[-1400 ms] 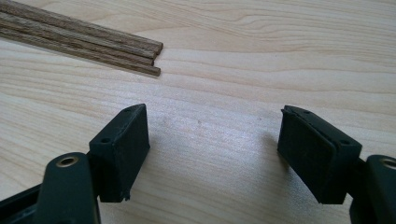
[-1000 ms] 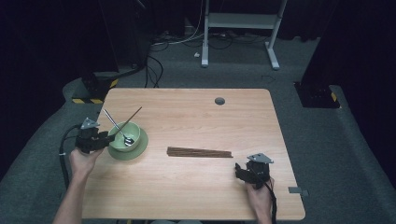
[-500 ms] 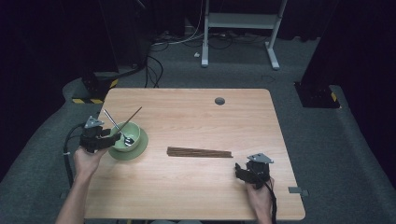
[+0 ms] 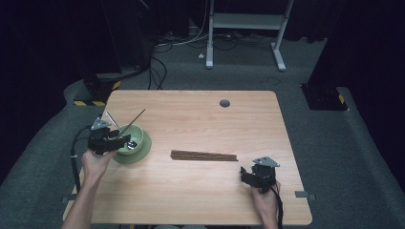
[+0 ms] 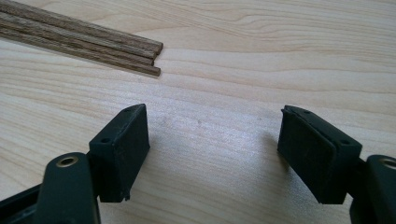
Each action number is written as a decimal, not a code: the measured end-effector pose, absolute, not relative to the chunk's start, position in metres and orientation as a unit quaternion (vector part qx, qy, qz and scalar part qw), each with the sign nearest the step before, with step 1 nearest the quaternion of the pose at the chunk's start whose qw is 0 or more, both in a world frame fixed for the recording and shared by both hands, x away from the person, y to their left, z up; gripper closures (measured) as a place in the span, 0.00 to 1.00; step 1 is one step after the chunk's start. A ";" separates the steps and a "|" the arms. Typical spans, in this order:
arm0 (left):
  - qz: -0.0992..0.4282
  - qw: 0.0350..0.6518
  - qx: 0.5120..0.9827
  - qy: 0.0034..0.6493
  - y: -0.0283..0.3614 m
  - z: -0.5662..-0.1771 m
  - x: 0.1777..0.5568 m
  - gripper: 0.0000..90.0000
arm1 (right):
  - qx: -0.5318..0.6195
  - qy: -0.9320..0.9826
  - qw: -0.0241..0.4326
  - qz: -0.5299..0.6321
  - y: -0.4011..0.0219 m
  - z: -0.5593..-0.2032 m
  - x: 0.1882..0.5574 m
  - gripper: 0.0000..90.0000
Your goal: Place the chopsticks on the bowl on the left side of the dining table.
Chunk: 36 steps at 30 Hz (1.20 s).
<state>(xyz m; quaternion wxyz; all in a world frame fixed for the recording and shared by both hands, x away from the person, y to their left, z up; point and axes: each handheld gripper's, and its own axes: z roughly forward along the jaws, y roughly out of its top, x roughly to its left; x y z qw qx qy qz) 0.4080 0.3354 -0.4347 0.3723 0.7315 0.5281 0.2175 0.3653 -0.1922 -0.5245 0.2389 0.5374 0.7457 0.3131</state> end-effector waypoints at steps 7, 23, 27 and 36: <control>0.209 0.377 0.734 0.525 0.325 -0.436 0.411 0.41 | 0.537 0.746 0.239 0.313 -0.192 -0.524 0.365 0.27; 0.195 0.402 0.738 0.505 0.299 -0.438 0.413 0.37 | 0.537 0.746 0.239 0.313 -0.192 -0.524 0.365 0.27; 0.194 0.404 0.741 0.501 0.290 -0.438 0.413 0.34 | 0.537 0.746 0.239 0.313 -0.192 -0.524 0.365 0.27; 0.189 0.421 0.739 0.490 0.270 -0.440 0.415 0.32 | 0.537 0.746 0.239 0.313 -0.192 -0.524 0.365 0.27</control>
